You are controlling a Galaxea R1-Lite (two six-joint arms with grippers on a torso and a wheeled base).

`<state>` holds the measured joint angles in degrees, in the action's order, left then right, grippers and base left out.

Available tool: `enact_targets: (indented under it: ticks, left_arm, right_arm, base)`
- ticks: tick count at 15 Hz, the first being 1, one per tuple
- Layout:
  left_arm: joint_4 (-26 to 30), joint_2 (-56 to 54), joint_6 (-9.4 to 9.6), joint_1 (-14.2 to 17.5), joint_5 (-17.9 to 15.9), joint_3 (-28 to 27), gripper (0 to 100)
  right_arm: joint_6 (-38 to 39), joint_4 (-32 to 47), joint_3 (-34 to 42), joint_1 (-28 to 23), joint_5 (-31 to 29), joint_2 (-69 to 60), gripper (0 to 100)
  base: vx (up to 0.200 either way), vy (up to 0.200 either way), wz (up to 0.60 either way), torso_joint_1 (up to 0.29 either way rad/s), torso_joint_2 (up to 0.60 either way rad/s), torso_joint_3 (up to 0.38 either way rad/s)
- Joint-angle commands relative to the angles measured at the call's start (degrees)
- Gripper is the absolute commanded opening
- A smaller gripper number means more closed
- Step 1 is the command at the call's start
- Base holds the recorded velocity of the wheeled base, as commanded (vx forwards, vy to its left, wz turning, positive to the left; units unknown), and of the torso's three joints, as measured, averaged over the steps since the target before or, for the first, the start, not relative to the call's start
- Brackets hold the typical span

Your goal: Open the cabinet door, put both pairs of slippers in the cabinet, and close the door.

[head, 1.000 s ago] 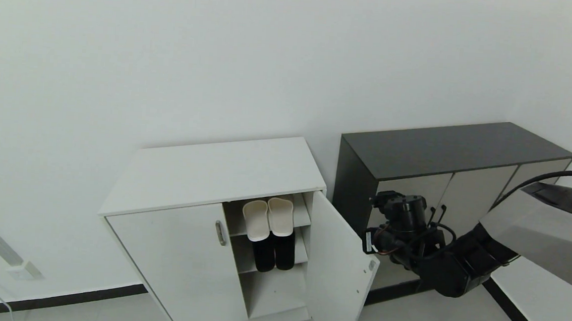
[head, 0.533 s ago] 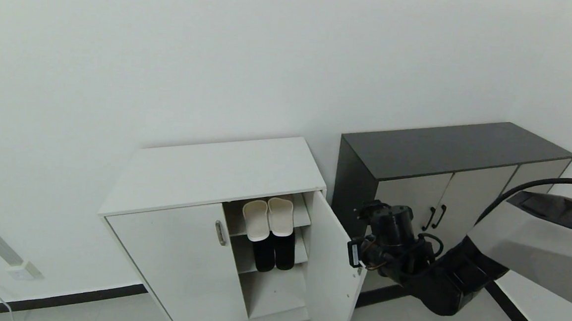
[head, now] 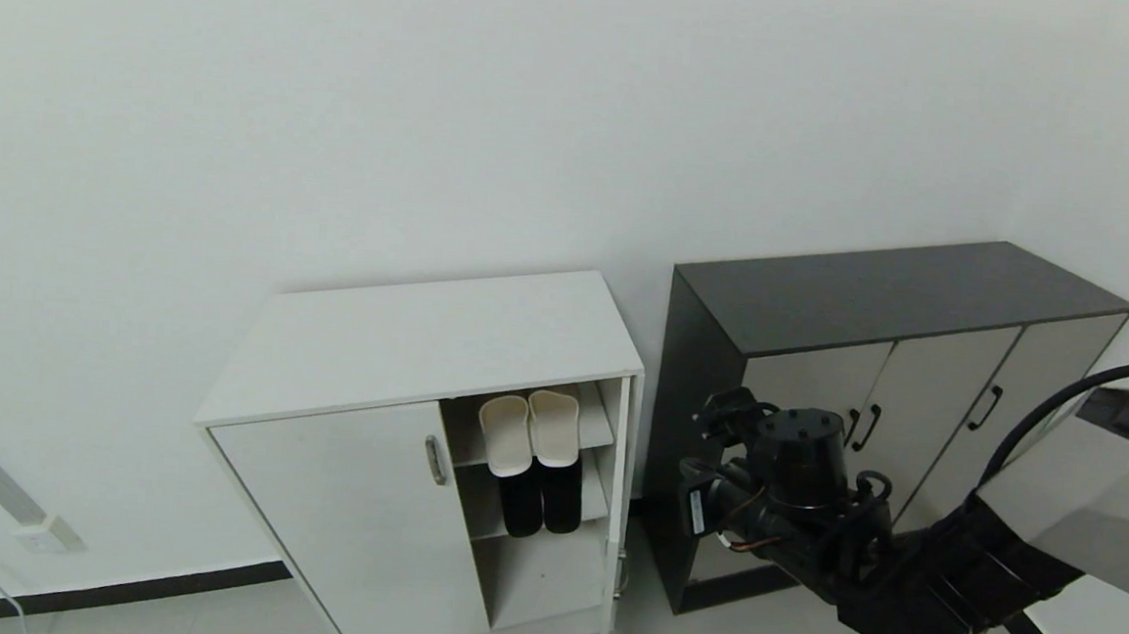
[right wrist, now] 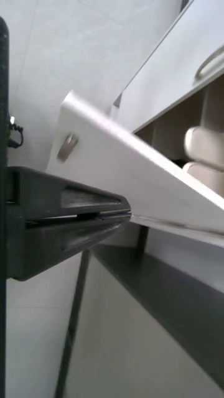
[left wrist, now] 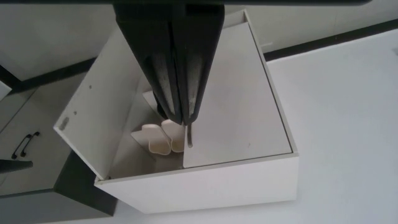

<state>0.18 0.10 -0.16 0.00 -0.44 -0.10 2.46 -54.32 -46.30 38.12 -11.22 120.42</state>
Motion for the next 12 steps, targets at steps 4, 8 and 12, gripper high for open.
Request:
enact_targets:
  ticks: [4, 8, 12]
  left_arm:
    - [-0.01, -0.01, -0.02, 0.00, 0.00, 0.01, 0]
    - [-0.01, -0.01, 0.16, 0.00, 0.09, 0.01, 0]
    - [-0.01, -0.01, 0.16, 0.00, 0.18, 0.01, 0]
  right_arm:
    - [-1.06, -0.43, 0.42, 0.02, -0.03, -0.71, 0]
    - [-0.97, -0.52, 0.86, 0.46, 0.32, -0.71, 0]
    - [-0.79, -2.19, 2.71, 0.46, 3.22, -0.98, 0]
  base:
    - [0.000, 0.000, 0.00, 0.000, 0.00, 0.000]
    - [0.000, 0.000, 0.60, 0.004, 0.00, -0.001]
    - [0.000, 0.000, 0.60, 0.001, 0.00, 0.002]
